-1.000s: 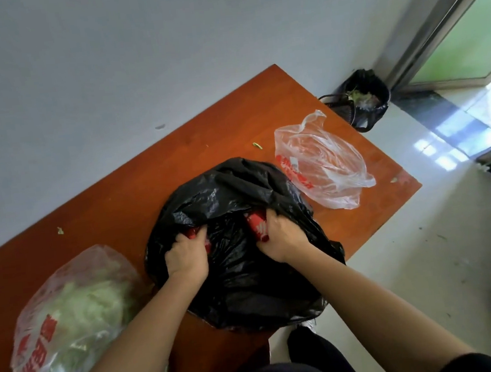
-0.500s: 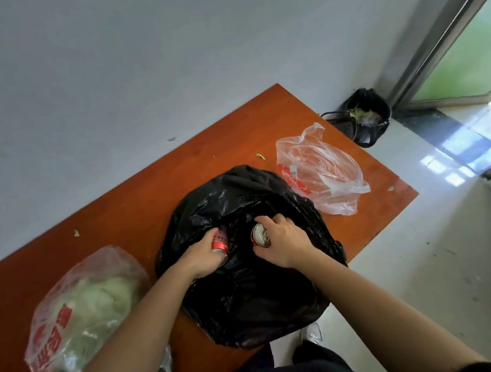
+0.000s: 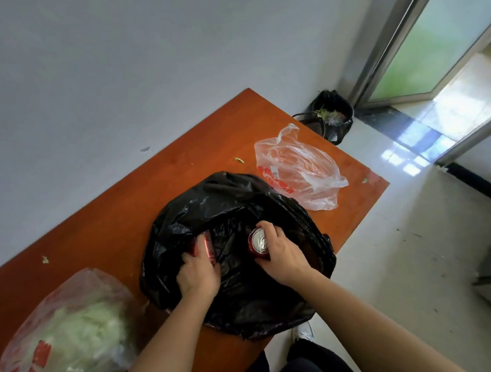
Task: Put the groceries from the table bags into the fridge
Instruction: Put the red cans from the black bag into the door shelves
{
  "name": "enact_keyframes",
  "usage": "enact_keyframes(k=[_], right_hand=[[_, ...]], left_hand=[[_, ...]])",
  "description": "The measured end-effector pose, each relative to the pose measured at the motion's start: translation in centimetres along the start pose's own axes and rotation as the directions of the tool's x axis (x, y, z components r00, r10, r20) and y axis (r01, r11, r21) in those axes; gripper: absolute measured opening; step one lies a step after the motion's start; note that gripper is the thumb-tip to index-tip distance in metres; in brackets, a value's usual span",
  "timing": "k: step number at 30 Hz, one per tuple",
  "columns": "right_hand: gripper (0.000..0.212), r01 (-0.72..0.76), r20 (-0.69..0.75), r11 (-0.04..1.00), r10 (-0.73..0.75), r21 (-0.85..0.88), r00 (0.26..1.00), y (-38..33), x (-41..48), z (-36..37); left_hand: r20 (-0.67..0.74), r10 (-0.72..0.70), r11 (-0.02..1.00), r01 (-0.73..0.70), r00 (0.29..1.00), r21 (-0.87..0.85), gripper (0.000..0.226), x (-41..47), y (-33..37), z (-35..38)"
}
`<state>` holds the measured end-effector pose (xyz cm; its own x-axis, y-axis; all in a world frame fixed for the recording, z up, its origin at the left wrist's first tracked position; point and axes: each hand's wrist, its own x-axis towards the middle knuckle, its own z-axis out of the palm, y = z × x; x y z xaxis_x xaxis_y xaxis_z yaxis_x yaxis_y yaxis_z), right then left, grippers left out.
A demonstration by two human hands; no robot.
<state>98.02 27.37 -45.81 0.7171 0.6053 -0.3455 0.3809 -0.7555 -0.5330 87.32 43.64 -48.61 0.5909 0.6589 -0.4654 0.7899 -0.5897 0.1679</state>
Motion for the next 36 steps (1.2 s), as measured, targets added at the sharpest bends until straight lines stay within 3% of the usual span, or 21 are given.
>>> enact_keyframes(k=[8, 15, 17, 22, 24, 29, 33, 36], right_hand=[[0.076, -0.060, -0.040, 0.995, 0.063, 0.075, 0.997, 0.0, -0.8, -0.6], [0.086, -0.075, -0.119, 0.987, 0.092, 0.143, 0.989, -0.1, -2.1, -0.8], [0.085, -0.056, -0.159, 0.983, 0.085, 0.174, 0.984, 0.1, -2.8, -0.6], [0.083, 0.003, -0.288, 0.977, 0.060, 0.214, 0.956, 0.8, -4.8, 0.1], [0.084, 0.041, -0.340, 0.968, 0.047, 0.246, 0.939, 0.9, -5.4, 0.1], [0.083, 0.140, -0.477, 0.920, 0.056, 0.365, 0.877, 0.1, -6.6, -1.3], [0.085, 0.224, -0.608, 0.876, 0.096, 0.427, 0.788, -0.4, -7.9, -3.8], [0.087, 0.273, -0.682, 0.855, 0.123, 0.442, 0.721, 0.6, -10.1, -6.1]], left_hand=[[-0.122, 0.070, 0.971, -0.096, 0.990, -0.221, 0.079, -1.0, -1.5, -3.9], [-0.007, 0.263, 0.961, -0.263, 0.965, -0.084, 0.071, -2.5, -0.5, -4.7], [-0.036, 0.314, 0.945, -0.316, 0.949, -0.086, 0.071, -2.6, 0.0, -3.5], [-0.092, 0.301, 0.884, -0.314, 0.949, -0.347, 0.081, -3.1, 0.1, -0.2], [-0.113, 0.306, 0.872, -0.326, 0.945, -0.364, 0.083, -3.2, 0.1, 0.2], [-0.214, 0.162, 0.843, -0.248, 0.963, -0.477, 0.086, -4.5, 0.9, -2.0], [-0.410, 0.229, 0.749, -0.429, 0.883, -0.505, 0.068, -7.6, 2.7, -5.4], [-0.549, 0.304, 0.690, -0.577, 0.779, -0.437, 0.072, -10.2, 5.1, -7.0]])
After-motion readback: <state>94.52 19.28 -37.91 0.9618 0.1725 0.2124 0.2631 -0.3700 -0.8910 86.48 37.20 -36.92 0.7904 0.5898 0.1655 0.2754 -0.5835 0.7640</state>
